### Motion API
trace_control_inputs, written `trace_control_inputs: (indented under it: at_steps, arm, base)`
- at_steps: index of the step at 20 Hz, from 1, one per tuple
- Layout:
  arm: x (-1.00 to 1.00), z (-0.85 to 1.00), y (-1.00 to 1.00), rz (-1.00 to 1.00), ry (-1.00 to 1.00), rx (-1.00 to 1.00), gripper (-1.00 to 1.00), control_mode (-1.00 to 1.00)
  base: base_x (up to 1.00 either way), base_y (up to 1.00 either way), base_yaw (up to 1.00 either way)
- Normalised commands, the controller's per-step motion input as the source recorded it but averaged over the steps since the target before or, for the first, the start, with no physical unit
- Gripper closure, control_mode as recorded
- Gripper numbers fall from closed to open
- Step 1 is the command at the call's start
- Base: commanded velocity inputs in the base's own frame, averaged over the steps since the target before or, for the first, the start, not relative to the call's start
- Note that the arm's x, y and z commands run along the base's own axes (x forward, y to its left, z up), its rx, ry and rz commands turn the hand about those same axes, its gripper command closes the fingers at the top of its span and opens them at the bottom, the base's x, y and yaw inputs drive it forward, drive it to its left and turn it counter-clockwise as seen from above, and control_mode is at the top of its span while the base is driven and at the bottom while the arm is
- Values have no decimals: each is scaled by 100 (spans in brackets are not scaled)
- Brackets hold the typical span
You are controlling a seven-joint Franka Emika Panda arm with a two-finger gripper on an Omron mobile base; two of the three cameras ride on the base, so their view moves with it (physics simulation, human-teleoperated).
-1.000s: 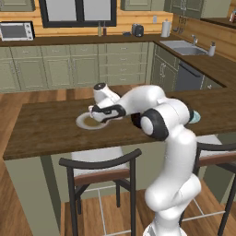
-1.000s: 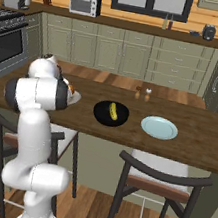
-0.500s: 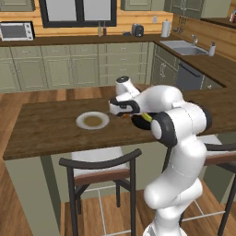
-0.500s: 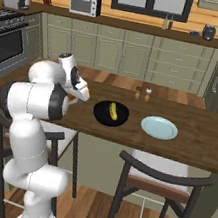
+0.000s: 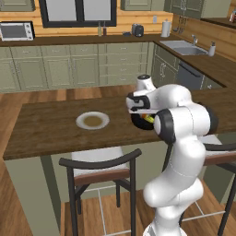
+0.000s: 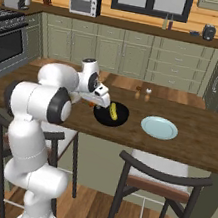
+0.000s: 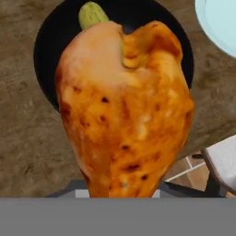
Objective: Pick the chicken drumstick and cucumber from their plates and place them in the bowl. Then put the bowl in the fridge.
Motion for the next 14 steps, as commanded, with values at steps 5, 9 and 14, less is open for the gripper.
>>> trace_control_inputs:
  at_steps: [5,9,14]
  arm:
    - [19,0,-39,23,11,0,100,-100]
    - [53,-10,-20,32,8,0,100,-100]
    - [49,-48,-11,31,0,0,100,-100]
  base:
    - [0,0,0]
    - [0,0,0]
    - [0,0,0]
